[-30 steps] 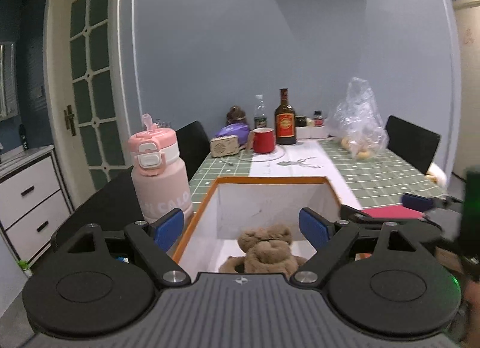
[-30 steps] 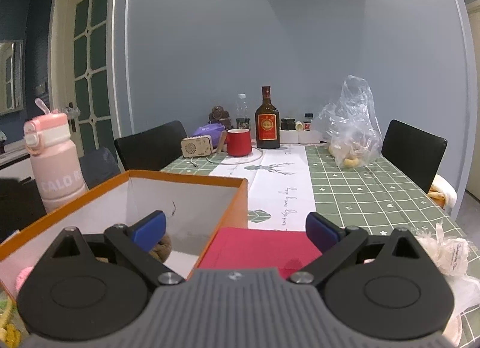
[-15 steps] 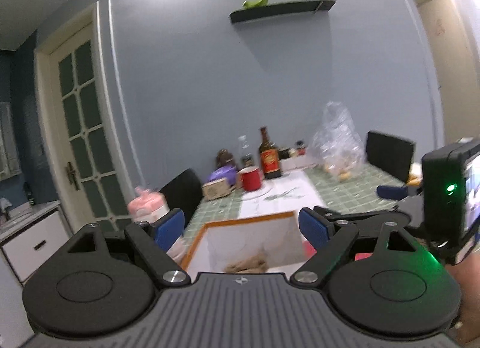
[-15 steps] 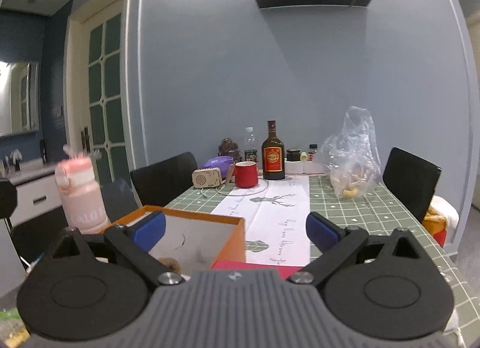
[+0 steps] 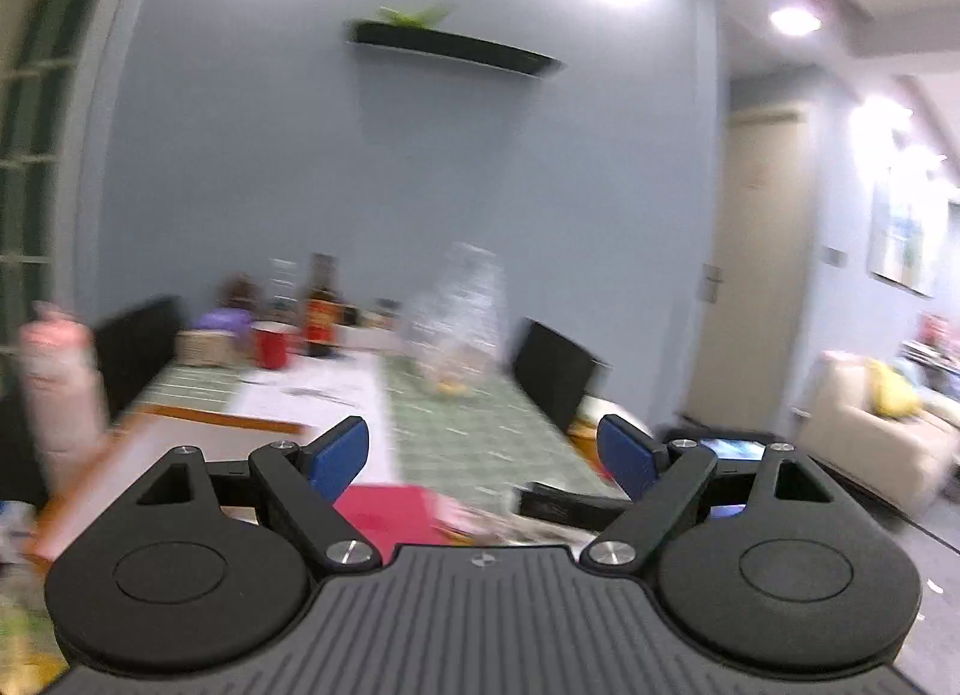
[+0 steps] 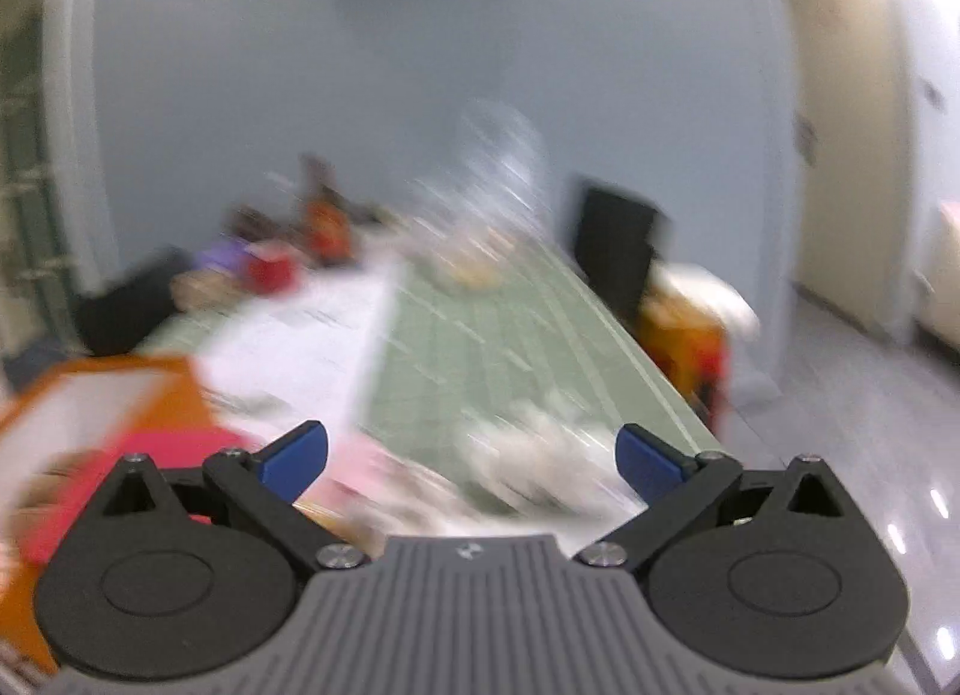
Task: Organize soft objects
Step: 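Move both tools back toward the items on the table, then grasp the clear bubble-wrap bag with the right tool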
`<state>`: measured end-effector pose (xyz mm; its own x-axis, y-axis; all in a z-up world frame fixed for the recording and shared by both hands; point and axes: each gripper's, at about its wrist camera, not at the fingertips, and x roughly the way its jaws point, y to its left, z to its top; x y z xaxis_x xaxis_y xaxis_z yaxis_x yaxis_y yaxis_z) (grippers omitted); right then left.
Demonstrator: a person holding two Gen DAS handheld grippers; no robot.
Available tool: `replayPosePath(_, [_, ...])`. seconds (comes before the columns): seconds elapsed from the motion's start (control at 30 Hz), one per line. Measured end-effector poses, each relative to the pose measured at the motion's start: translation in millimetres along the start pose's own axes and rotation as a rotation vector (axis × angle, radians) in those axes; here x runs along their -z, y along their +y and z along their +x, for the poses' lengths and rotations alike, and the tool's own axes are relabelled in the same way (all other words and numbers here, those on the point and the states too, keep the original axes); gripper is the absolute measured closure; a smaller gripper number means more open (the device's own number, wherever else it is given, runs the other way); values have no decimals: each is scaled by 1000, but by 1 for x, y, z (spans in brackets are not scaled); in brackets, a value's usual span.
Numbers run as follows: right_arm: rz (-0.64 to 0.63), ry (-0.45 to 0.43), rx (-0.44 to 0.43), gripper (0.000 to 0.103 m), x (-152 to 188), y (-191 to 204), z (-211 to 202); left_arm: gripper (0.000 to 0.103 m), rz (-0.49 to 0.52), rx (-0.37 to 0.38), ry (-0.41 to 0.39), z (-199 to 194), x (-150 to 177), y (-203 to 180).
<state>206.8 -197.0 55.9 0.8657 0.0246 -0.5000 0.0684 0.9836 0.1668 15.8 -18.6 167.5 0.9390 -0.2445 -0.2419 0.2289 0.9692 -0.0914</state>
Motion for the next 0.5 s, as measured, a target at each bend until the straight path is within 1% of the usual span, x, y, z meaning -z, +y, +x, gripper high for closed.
replayPosePath(0.03, [23, 7, 11, 3, 5, -11, 7, 2, 14, 25, 6, 7, 9, -5])
replayPosePath(0.1, [40, 27, 14, 3, 15, -24, 20, 2, 31, 32, 14, 19, 25, -11])
replayPosePath(0.17, [14, 48, -6, 3, 29, -31, 32, 2, 51, 27, 35, 36, 41, -13])
replayPosePath(0.23, [-3, 73, 8, 3, 32, -33, 36, 2, 61, 5, 56, 54, 57, -14])
replayPosePath(0.3, [10, 3, -42, 3, 34, -35, 27, 2, 31, -26, 77, 68, 71, -10])
replayPosePath(0.37, [34, -10, -90, 3, 33, -37, 26, 2, -7, -44, 81, 79, 85, -4])
replayPosePath(0.43, [11, -1, -80, 3, 37, -36, 25, 2, -19, -37, 86, 87, 97, -1])
replayPosePath(0.5, [-42, -6, -37, 3, 39, -31, 27, 2, -15, -25, 94, 89, 108, -3])
